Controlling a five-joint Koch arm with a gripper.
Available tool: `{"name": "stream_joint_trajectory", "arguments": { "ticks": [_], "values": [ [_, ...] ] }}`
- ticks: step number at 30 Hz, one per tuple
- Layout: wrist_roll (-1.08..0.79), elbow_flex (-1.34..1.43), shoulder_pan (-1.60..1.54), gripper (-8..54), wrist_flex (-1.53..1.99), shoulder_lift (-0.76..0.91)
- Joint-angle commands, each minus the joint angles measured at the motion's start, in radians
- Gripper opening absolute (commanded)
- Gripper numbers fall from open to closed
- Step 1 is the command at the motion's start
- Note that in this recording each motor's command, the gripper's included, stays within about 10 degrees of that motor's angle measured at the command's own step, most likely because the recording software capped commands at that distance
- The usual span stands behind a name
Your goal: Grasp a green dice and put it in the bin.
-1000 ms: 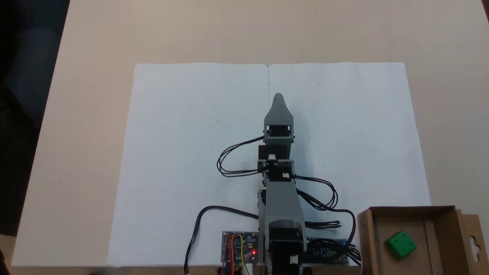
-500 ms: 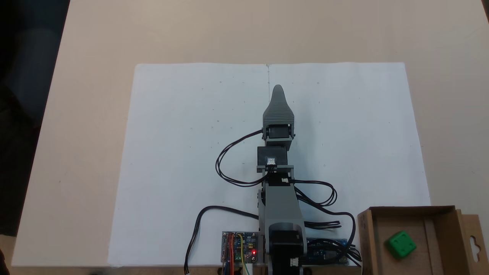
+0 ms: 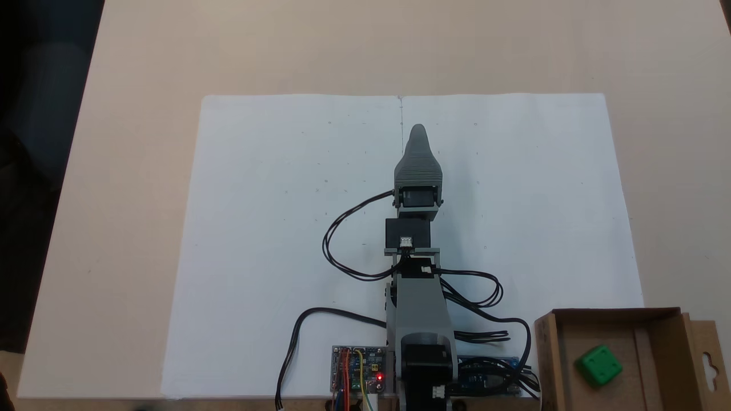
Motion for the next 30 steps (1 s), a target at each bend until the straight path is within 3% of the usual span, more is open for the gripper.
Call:
{"name": "stream_joint_trajectory", "arguments": {
  "ticks": [1,30],
  "values": [
    [-0.078,0.064,0.014,45.3,-0.091,0.118],
    [-0.075,0.066,0.02,45.2,-0.091,0.118]
  ]
}}
